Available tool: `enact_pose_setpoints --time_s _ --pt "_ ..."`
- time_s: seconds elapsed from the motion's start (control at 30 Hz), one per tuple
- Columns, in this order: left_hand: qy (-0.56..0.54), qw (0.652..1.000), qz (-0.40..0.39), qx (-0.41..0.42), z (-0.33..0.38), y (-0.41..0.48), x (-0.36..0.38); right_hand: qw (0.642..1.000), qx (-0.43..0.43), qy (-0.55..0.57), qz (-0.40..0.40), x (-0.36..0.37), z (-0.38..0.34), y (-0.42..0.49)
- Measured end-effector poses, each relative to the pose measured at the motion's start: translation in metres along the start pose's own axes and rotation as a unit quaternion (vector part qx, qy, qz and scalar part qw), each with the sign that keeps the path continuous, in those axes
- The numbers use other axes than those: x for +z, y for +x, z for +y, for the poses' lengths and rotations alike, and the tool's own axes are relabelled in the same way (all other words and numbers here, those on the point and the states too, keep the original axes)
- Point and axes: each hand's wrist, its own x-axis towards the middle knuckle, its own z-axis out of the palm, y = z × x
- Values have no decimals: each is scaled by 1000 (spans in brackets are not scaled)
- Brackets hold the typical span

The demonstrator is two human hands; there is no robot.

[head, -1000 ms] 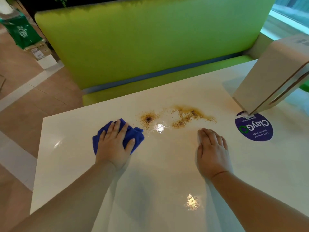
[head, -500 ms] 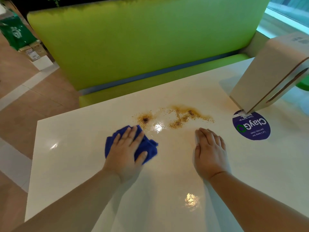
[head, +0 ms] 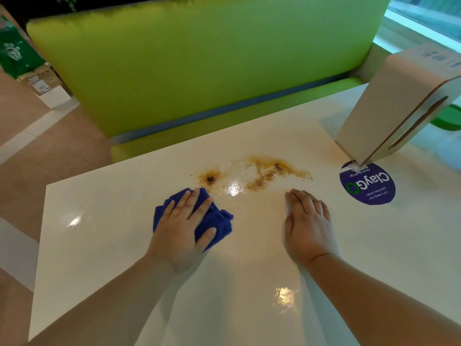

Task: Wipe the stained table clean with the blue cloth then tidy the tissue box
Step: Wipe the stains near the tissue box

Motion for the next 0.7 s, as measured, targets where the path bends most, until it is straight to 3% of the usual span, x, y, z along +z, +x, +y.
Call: enact_pose_setpoints --time_s 0.13,0.2,0.37,0.53,0.7 --pt "18 994 24 -108 -16 27 -5 1000 -1 -1 -2 -1 0 0" --pt "14 992 27 -122 -9 35 -5 1000 -3 -1 -1 0 1 0" --pt "25 1000 1 -9 -23 32 -7 1000 1 0 -2 0 1 0" --pt "48 994 7 -94 -36 52 -11 1000 4 6 1 1 0 0" --pt "49 998 -23 23 -43 46 -15 1000 4 4 -2 1 1 0"
